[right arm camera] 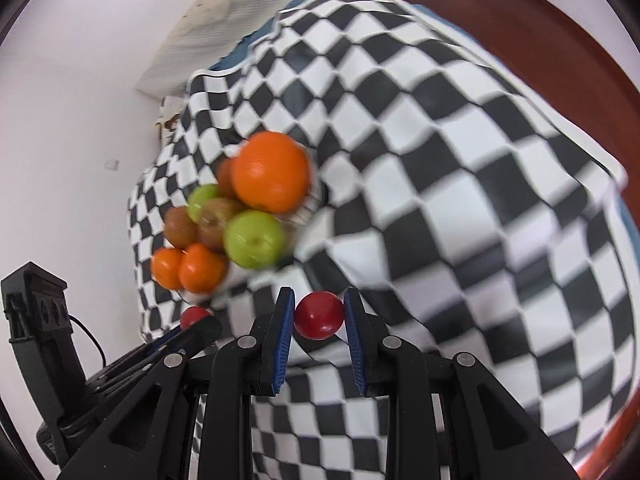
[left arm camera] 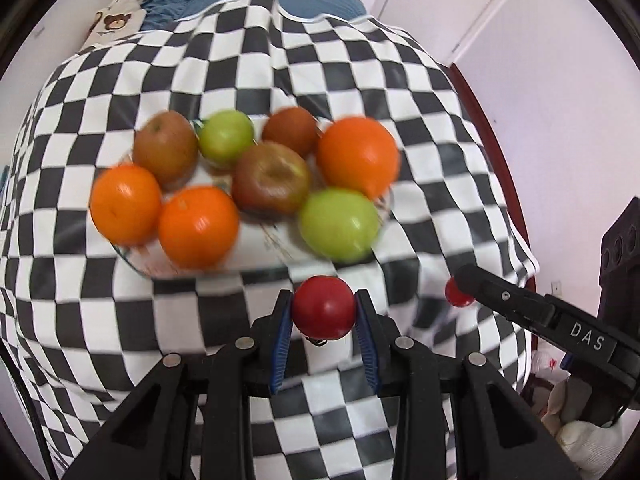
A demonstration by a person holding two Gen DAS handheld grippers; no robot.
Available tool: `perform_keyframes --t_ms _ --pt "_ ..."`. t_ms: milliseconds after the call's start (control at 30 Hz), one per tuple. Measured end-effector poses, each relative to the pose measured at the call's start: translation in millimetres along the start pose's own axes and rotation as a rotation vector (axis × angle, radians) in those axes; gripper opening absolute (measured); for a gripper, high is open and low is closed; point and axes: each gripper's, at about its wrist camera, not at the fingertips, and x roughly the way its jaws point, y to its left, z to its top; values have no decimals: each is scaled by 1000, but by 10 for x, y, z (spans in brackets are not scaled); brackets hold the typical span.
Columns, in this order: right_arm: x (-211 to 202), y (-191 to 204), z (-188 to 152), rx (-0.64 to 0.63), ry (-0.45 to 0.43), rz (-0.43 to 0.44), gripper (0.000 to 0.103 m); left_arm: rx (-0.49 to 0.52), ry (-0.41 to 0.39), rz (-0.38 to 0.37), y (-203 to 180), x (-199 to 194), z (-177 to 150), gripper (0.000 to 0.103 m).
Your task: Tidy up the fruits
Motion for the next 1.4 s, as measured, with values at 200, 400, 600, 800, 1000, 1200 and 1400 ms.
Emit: perform_keyframes --t_ms 200,400,600,800,1000,1200,1400 --pt "395 179 376 -5 23 -1 27 10 15 62 33 205 223 28" --pt "704 175 553 25 66 -11 27 -7 36 81 98 346 305 28" --pt "833 125 613 52 98 -6 29 -20 34 86 90 389 376 29" --pt "733 68 645 53 103 -23 74 -87 42 34 233 274 457 64" --pt "400 214 588 -102 44 -227 90 -100 -27 84 332 -93 394 77" --pt "85 514 333 -285 -24 -398 95 -82 -62 251 424 -304 195 77" --pt "-125 740 75 -344 -54 -416 96 -95 -67 269 473 -448 16 77"
